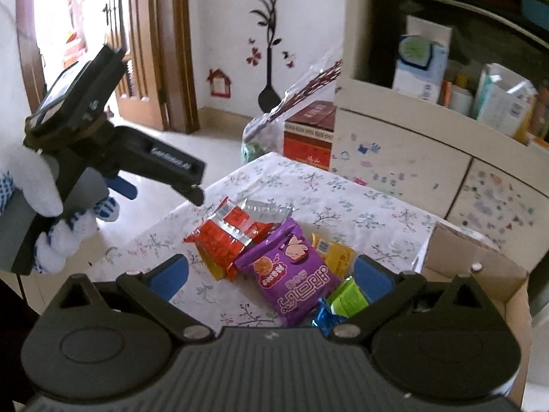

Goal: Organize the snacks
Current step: 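Grasp the red-and-silver packet with the left gripper while the right gripper grasps the purple packet, then lift the red packet with the left gripper while the right gripper lifts the purple packet, then drop the red packet into the cardboard box while the right gripper drops the purple packet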

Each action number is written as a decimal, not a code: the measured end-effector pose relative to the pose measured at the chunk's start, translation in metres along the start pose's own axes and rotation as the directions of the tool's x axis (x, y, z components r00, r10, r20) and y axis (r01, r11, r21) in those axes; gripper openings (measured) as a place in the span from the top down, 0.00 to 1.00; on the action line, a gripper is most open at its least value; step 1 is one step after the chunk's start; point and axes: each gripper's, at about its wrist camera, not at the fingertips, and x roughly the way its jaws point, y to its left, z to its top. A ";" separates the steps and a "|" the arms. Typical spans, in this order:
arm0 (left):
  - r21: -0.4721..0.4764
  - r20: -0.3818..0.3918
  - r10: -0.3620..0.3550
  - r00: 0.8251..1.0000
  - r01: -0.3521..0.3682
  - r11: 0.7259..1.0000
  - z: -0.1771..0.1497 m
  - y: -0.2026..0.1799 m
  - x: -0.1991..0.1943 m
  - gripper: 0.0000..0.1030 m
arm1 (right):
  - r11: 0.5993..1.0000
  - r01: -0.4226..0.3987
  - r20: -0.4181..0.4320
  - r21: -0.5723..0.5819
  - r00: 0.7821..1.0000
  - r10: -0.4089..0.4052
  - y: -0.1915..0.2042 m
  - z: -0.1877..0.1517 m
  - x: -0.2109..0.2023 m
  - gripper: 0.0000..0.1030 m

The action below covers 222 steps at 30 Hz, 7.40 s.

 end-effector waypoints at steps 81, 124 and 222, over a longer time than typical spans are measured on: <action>0.059 0.015 -0.139 0.990 0.138 0.989 0.002 0.001 0.046 0.04 | 0.997 0.002 -0.194 0.071 0.981 0.011 -0.033 0.008 0.122 0.26; 0.048 0.036 -0.118 0.992 0.116 0.992 -0.009 -0.014 0.004 0.23 | 0.963 -0.014 -0.083 0.268 0.996 0.038 -0.046 0.029 0.082 0.28; 0.529 0.002 -0.253 0.968 0.213 0.821 -0.106 -0.143 0.001 0.01 | 0.667 -0.034 0.028 0.744 0.999 0.020 -0.155 -0.041 -0.034 0.15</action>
